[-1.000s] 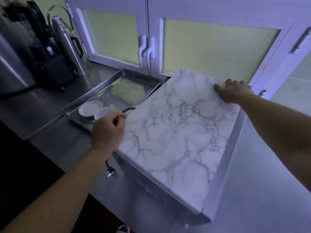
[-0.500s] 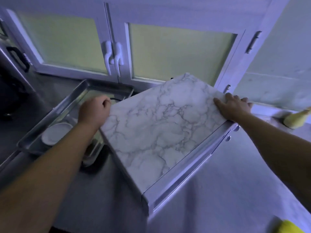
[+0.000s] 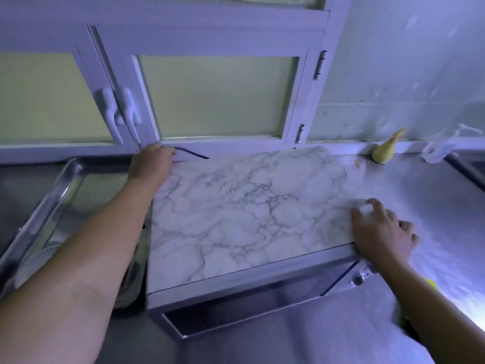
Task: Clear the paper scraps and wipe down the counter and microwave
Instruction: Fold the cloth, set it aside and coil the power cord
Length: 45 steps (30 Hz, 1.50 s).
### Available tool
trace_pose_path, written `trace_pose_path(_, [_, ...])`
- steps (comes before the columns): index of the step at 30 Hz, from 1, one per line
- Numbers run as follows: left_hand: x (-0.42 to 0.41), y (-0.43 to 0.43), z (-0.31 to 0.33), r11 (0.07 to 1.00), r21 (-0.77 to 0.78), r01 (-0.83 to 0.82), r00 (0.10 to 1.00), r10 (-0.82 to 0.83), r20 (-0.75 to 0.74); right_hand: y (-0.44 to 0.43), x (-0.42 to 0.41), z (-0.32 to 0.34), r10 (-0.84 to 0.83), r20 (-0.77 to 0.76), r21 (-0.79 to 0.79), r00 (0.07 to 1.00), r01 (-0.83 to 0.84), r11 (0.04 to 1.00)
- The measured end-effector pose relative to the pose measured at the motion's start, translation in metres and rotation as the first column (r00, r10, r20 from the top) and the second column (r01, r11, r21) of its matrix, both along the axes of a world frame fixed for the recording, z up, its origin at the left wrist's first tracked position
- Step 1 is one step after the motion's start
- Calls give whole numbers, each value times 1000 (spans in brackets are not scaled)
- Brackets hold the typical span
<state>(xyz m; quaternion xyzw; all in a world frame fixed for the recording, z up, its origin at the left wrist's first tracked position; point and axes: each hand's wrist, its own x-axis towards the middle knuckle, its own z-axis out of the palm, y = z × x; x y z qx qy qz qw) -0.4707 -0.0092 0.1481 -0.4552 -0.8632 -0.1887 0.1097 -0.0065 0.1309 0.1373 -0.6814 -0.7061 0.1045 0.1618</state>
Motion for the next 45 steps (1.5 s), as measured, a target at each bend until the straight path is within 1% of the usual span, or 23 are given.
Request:
trace_pose_path(3, [11,21,3,996,-45,71,997,-71,-4,-48,23,-5,-129,-6,38,992,129,991])
trace_pose_path(5, [26,34,5,990,-73,119,993,-120,-17,-72,33,-8,-170,-17,70,985,171,983])
trace_pose_path(7, [45,36,6,983,-60,172,984,-174,-42,-88,38,-10,-150,-58,127,987,157,979])
trace_pose_path(11, [93,10,9,950,35,310,948,-305,-91,-101,38,-8,-70,-141,215,988,100,972])
trace_pose_path(13, [117,-15,7,941,52,335,942,-333,-46,-107,38,-12,-43,-178,267,983,90,959])
trace_pose_path(14, [128,-31,5,941,49,335,942,-336,6,-111,39,-16,-21,-186,311,982,80,947])
trace_pose_path(16, [146,-69,-1,940,2,341,932,-339,128,-123,37,-31,47,-180,414,983,32,910])
trace_pose_path(17, [155,-89,-4,937,-18,350,926,-343,160,-128,35,-39,89,-170,469,982,1,883])
trace_pose_path(18, [163,-109,-8,934,-23,357,924,-349,158,-131,33,-47,123,-169,521,978,-17,854])
trace_pose_path(20, [176,-142,-13,936,-49,350,935,-345,83,-130,30,-57,153,-203,604,967,1,797])
trace_pose_path(22, [184,-161,-13,940,-124,317,948,-315,36,-124,28,-64,157,-219,670,963,31,742])
trace_pose_path(28, [185,-164,-7,906,-287,312,944,-330,-14,-106,27,-83,223,-181,825,958,24,564])
trace_pose_path(29, [184,-163,-9,908,-277,313,944,-330,-16,-103,28,-85,234,-178,843,956,25,538])
trace_pose_path(32, [183,-159,-16,923,-178,342,935,-354,-34,-91,28,-90,256,-171,874,951,27,485])
trace_pose_path(36, [187,-137,-19,928,-89,362,928,-368,-60,-63,25,-87,254,-183,868,950,35,495])
trace_pose_path(39, [182,-105,-15,934,-92,344,935,-350,-55,-31,14,-83,245,-203,864,948,56,500])
trace_pose_path(45, [155,-33,-11,946,-135,296,953,-301,-20,43,-14,-82,205,-192,859,960,63,508])
